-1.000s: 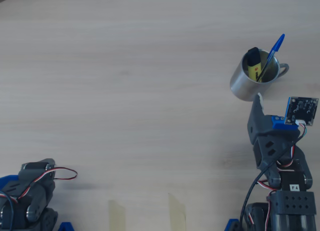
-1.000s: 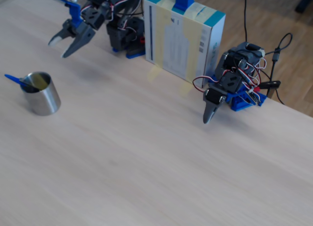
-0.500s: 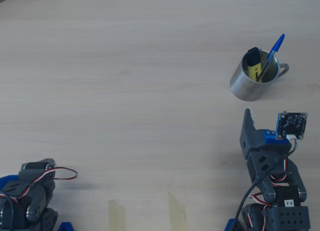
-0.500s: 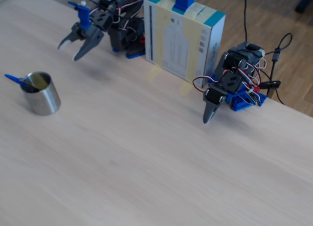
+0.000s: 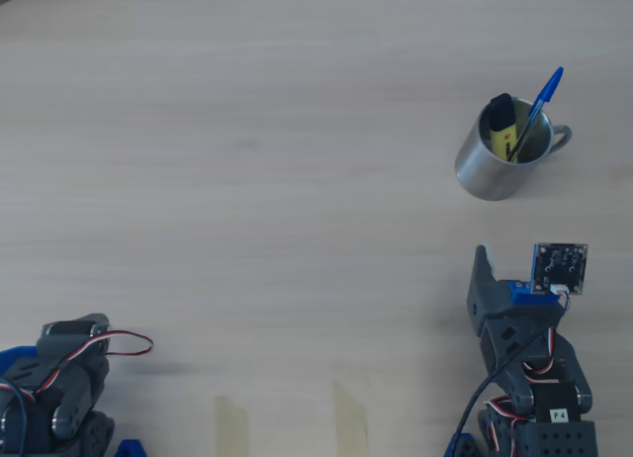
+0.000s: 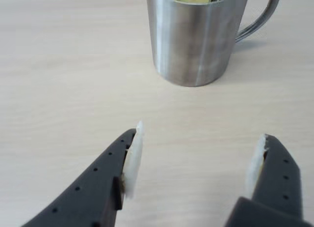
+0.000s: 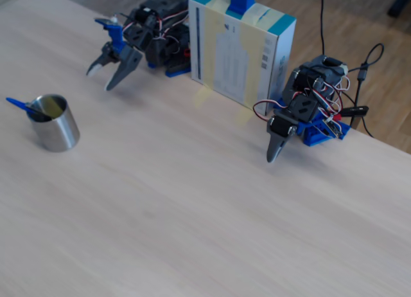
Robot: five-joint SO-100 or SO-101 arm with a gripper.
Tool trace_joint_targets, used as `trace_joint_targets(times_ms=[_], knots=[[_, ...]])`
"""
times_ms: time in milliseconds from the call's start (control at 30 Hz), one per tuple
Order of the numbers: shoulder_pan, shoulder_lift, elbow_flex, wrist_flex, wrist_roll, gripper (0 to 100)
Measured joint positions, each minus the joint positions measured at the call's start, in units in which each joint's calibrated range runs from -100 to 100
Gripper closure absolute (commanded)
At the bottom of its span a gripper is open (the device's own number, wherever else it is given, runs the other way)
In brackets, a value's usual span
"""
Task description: Grab the blue pen and put it in the silver cup.
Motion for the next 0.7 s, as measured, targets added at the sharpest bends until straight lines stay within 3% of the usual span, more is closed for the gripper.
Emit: trace_joint_targets(times_ms=[200, 700], knots=[[0.0, -6.0, 0.1, 12.3, 0.0, 67], [1.3, -7.8, -0.1, 29.8, 0.0, 86]])
